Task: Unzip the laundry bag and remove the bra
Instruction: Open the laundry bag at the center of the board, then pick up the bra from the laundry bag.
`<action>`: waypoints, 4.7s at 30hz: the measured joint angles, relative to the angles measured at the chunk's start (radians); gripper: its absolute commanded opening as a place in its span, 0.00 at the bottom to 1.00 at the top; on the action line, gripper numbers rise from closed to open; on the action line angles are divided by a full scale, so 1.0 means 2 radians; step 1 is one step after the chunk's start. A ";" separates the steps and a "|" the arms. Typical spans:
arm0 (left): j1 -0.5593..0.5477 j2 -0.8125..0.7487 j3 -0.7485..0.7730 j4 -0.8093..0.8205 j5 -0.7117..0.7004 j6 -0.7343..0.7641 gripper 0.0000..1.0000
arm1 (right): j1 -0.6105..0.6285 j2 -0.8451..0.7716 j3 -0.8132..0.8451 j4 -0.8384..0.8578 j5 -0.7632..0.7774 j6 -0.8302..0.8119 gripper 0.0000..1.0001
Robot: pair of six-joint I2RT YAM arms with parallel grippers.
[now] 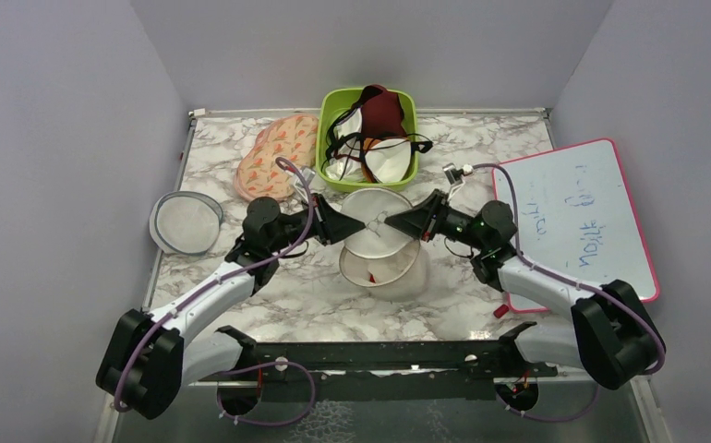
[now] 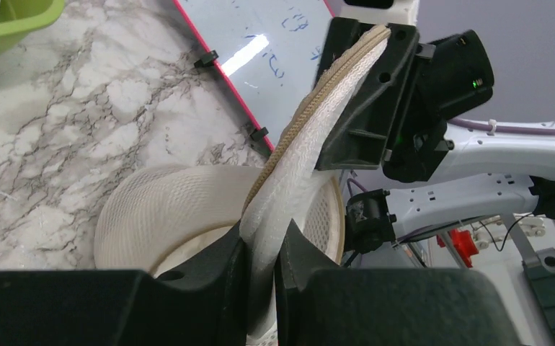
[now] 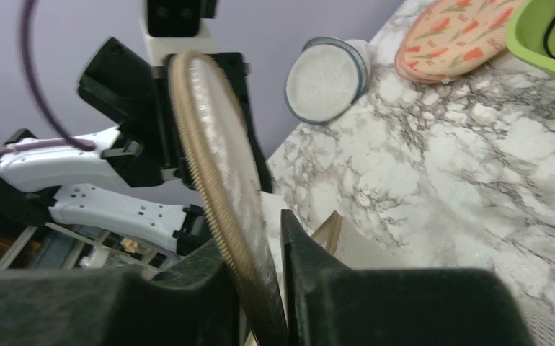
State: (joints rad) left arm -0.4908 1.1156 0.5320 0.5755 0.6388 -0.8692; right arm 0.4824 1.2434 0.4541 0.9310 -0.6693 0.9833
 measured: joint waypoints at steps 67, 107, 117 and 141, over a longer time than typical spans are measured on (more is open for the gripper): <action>0.000 -0.083 0.136 -0.508 -0.414 0.195 0.73 | 0.063 0.014 0.187 -0.643 0.075 -0.393 0.06; 0.000 0.027 0.038 -0.301 -0.067 0.177 0.00 | 0.063 0.008 0.278 -0.679 0.123 -0.451 0.51; 0.000 0.016 0.038 -0.303 -0.063 0.184 0.00 | 0.115 0.056 0.353 -0.659 0.081 -0.475 0.45; 0.000 0.007 0.038 -0.304 -0.052 0.184 0.00 | 0.133 0.194 0.352 -0.638 0.108 -0.483 0.45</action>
State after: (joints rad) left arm -0.4911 1.1294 0.6075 -0.0326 0.5346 -0.5011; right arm 0.7479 1.6310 1.1580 -0.3443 -0.4530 0.0174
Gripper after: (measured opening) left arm 0.003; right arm 0.494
